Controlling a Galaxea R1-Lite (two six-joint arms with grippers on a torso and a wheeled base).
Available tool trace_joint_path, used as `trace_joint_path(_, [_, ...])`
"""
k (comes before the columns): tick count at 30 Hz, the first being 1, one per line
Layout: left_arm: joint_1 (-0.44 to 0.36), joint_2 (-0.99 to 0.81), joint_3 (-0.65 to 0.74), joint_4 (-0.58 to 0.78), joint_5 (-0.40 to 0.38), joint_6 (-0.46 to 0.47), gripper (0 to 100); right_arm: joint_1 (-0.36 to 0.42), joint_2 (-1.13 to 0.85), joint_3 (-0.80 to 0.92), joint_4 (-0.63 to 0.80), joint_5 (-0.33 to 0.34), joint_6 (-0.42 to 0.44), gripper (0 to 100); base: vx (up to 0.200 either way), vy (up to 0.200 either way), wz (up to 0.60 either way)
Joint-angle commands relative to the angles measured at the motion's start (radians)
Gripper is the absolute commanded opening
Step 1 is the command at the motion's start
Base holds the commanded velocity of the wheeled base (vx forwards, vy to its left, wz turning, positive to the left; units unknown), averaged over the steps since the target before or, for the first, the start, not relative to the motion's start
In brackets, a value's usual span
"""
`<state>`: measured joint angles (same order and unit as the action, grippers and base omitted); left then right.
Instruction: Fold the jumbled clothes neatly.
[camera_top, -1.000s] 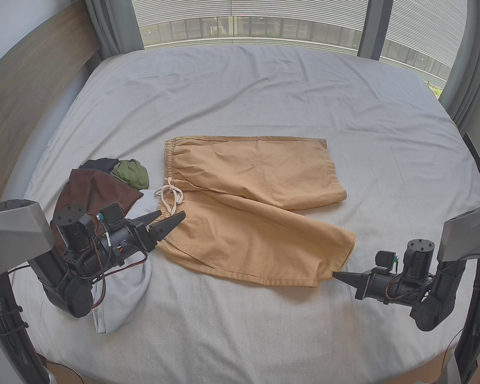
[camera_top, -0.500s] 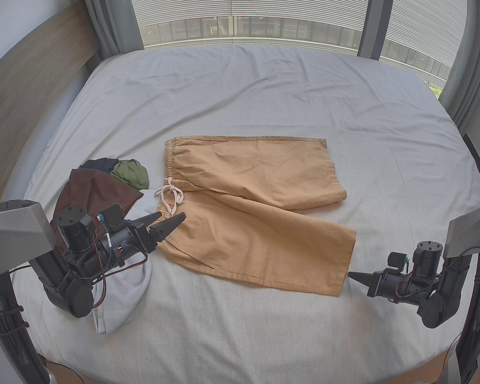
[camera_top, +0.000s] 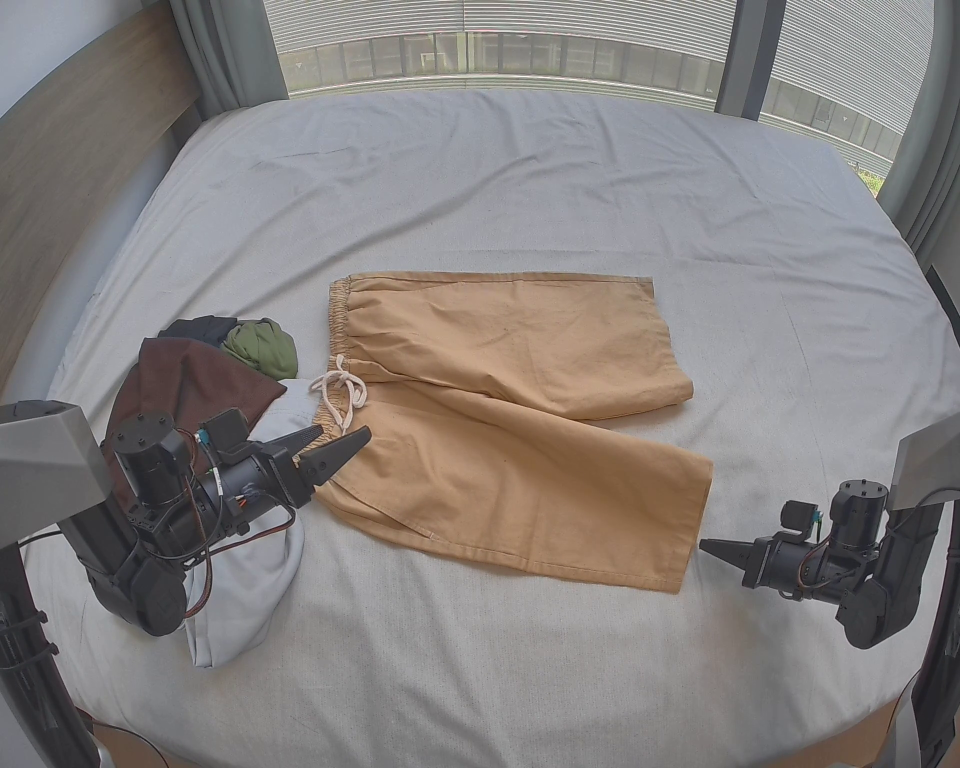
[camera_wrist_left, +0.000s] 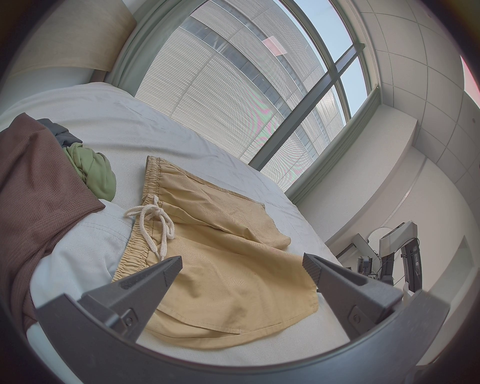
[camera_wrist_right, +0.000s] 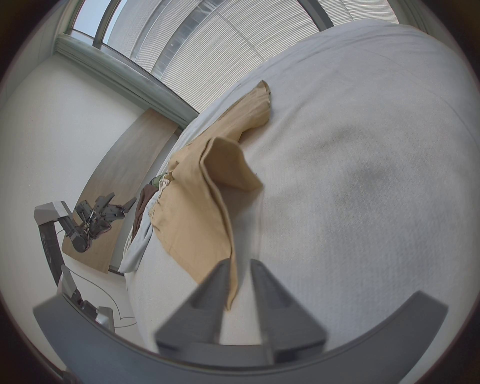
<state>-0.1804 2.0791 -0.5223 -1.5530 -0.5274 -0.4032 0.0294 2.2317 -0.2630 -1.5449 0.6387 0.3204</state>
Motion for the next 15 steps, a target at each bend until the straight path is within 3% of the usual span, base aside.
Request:
trace_joint_path(1, [-0.001, 0.001, 0.001, -0.001, 0.0, 0.0, 100, -0.042, -0.063, -0.047, 0.002, 0.002, 0.049, 100, 0.0, 0.0, 0.0])
trace_joint_path(6, [-0.001, -0.001, 0.001, -0.001, 0.0, 0.003, 100, -0.035, -0.118, -0.104, 0.003, -0.002, 0.29, 100, 0.0, 0.0, 0.0])
trace_joint_path(15, [-0.001, 0.001, 0.002, -0.001, 0.0, 0.006, 100, -0.031, -0.124, -0.231, 0.003, -0.022, 0.611, 100, 0.0, 0.0, 0.0])
